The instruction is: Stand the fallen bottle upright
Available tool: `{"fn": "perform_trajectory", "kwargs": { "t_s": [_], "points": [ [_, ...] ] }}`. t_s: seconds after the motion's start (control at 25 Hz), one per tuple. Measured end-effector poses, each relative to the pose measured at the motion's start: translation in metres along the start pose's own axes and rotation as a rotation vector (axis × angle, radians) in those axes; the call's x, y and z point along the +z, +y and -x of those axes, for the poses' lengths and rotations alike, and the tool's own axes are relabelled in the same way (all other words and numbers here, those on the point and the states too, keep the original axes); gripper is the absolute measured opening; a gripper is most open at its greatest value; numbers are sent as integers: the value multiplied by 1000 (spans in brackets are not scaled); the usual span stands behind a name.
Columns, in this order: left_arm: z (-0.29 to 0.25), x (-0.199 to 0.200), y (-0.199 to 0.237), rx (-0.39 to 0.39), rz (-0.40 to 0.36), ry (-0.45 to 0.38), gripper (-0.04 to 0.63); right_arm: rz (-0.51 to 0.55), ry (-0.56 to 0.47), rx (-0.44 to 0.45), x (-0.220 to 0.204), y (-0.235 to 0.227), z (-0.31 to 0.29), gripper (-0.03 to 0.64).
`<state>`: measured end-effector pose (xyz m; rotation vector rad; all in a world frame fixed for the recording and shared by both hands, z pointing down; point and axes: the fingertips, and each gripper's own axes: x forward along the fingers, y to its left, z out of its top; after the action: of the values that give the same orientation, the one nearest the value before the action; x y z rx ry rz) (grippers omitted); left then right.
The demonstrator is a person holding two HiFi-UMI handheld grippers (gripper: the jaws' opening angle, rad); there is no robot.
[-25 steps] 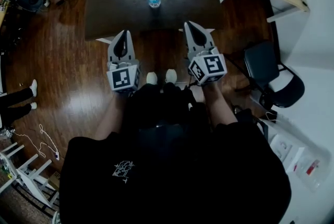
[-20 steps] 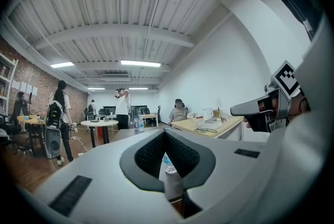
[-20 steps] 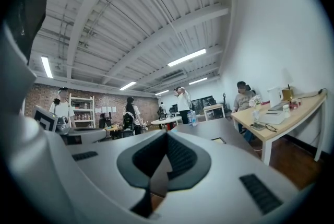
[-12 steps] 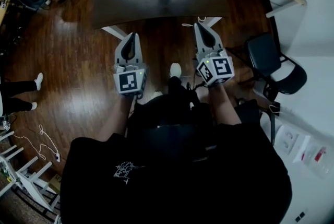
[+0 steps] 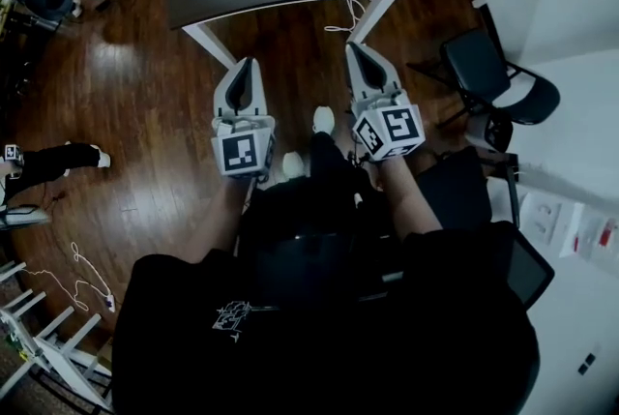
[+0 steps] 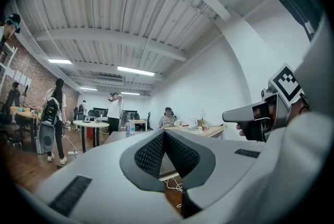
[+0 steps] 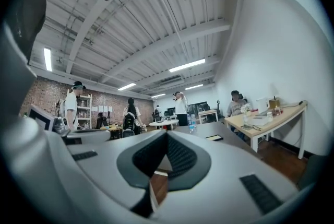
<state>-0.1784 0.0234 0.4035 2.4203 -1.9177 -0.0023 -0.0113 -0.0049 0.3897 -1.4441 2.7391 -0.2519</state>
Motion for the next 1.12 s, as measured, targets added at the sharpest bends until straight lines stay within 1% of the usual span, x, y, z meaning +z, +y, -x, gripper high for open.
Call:
{"fn": "perform_trajectory", "kwargs": {
  "t_s": [0.16, 0.28, 0.44, 0.64, 0.88, 1.0, 1.12],
  "points": [
    [23, 11, -19, -25, -31, -50, -5, 7, -14, -10, 6, 11, 30, 9],
    [40, 16, -35, -33, -35, -66, -5, 11, -27, -18, 8, 9, 57, 9],
    [66, 20, -67, -32, -42, -85, -5, 7, -13, -13, -4, 4, 102, 9],
    [108, 17, -105, 9, -41, -72, -5, -19, 34, 15, -30, 4, 163, 9],
    [160, 11, -144, 48, -64, -54, -5, -48, 33, 56, -39, 6, 217, 9],
    [182, 15, -154, 66, -64, -50, -5, -57, 33, 68, -39, 10, 236, 9],
    [191, 19, -155, 77, -72, -59, -5, -59, 23, 73, -35, 15, 243, 9]
  ]
}}
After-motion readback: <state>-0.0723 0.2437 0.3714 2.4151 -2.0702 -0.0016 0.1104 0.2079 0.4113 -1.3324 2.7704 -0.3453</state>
